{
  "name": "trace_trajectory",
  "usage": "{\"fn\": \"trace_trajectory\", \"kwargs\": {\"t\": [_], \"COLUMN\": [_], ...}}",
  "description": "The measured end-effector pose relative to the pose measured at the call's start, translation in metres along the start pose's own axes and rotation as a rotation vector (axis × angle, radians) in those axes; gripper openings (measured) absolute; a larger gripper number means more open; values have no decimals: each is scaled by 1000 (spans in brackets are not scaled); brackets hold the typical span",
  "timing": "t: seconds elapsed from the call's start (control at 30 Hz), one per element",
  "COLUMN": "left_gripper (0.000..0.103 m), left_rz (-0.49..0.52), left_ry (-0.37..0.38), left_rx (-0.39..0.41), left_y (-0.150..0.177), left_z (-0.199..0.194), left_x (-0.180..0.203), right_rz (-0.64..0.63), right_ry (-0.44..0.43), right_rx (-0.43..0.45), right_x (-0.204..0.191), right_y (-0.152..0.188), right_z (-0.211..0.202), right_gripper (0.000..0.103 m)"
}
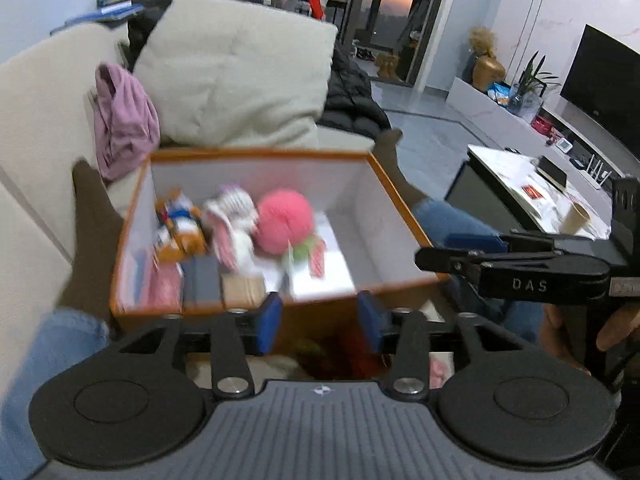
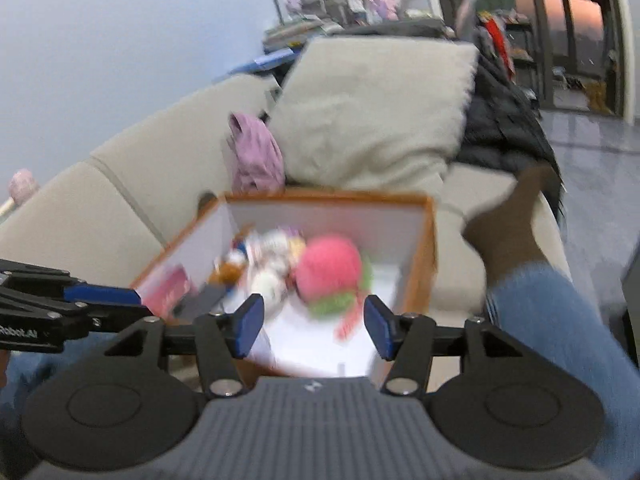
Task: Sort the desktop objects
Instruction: 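Grasp the red-green feather toy with the left gripper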
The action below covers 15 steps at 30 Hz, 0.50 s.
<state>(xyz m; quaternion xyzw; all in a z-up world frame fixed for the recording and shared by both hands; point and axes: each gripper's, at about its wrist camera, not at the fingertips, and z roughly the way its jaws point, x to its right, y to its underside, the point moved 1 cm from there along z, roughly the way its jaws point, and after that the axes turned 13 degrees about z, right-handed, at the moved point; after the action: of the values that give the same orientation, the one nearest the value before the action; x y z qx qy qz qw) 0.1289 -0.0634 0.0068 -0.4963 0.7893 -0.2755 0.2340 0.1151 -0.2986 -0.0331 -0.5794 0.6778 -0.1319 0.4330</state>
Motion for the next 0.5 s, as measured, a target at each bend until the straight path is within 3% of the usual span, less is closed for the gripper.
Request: {"fn": "trace_trajectory", "kwargs": {"t": [0.27,0.5], "left_gripper": [55,55], "left_rz": [-39,-137], "left_ry": [63,33], "left_rx": [-102,-170], "left_y": [43,61], "left_z": [57,107], "left_x": [27,21], "right_rz": [85,106], "right_ry": [94,106], "right_rx": [-152,-230], "right_x": [23,30], "right_y": [60,83], "right_z": [-4,-7], "right_gripper": [57,57]}}
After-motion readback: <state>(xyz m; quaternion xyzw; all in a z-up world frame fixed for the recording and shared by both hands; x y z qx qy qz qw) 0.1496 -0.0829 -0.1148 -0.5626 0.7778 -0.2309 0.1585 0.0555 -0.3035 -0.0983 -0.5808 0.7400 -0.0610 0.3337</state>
